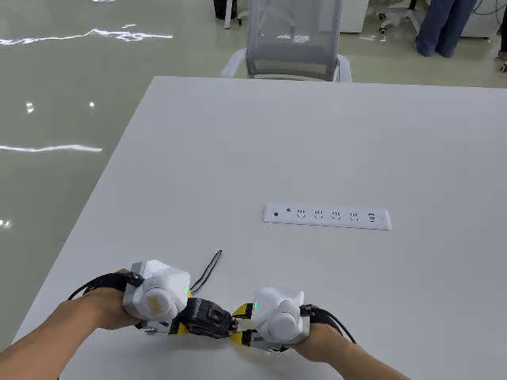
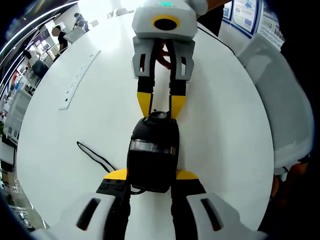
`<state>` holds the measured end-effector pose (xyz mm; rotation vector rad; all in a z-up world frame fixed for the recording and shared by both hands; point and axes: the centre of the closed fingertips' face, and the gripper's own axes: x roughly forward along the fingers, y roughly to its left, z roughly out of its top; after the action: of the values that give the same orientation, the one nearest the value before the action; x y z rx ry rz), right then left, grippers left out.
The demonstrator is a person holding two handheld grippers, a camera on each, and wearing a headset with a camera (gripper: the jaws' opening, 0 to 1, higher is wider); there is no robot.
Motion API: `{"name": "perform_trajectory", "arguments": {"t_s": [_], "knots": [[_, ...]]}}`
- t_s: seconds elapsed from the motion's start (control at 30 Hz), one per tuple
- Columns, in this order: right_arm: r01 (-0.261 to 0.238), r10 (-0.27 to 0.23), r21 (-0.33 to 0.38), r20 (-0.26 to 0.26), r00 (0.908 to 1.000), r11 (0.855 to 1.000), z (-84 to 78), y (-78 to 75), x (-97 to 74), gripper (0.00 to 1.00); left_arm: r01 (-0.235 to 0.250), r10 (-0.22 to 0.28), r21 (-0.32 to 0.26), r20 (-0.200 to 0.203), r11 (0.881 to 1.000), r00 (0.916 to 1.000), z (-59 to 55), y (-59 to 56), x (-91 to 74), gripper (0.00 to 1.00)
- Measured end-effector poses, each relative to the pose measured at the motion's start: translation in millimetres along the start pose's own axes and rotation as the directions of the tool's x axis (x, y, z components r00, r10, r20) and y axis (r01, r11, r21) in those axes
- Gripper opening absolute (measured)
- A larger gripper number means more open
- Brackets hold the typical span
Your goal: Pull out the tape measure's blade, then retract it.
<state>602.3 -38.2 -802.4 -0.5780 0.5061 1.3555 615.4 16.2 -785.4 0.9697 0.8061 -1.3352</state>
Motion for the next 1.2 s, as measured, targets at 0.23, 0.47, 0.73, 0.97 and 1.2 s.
{"name": "perform_trajectory", "arguments": {"t_s": [0.23,0.47,0.73,0.97,1.2], "knots": [[-0.002,0.002,-0.005,-0.022,0.9997,1.000,-5.6,-0.1,-0.3,0.17,0.008,-0.008,-0.008,0.022,1.000,0.9997,5.8,0.4,3.2,0.26],[-0.003,0.003,0.005,-0.025,0.9997,1.000,-7.2,-1.3,0.5,0.16,0.006,-0.005,-0.020,0.031,1.000,0.9995,6.0,0.9,3.5,0.26],[-0.015,0.018,0.093,-0.029,0.9994,0.996,-9.9,0.4,0.3,0.13,0.010,-0.010,-0.022,0.030,1.000,0.9995,6.6,0.8,4.2,0.26],[-0.018,0.020,0.067,-0.021,0.9996,0.998,-9.6,1.5,0.0,0.14,0.009,-0.008,-0.021,0.028,1.000,0.9996,5.5,0.3,4.0,0.26],[-0.030,0.032,0.061,-0.031,0.9990,0.998,-8.5,1.3,0.0,0.11,0.003,-0.002,-0.029,0.024,1.000,0.9997,4.0,0.1,3.0,0.26]]}}
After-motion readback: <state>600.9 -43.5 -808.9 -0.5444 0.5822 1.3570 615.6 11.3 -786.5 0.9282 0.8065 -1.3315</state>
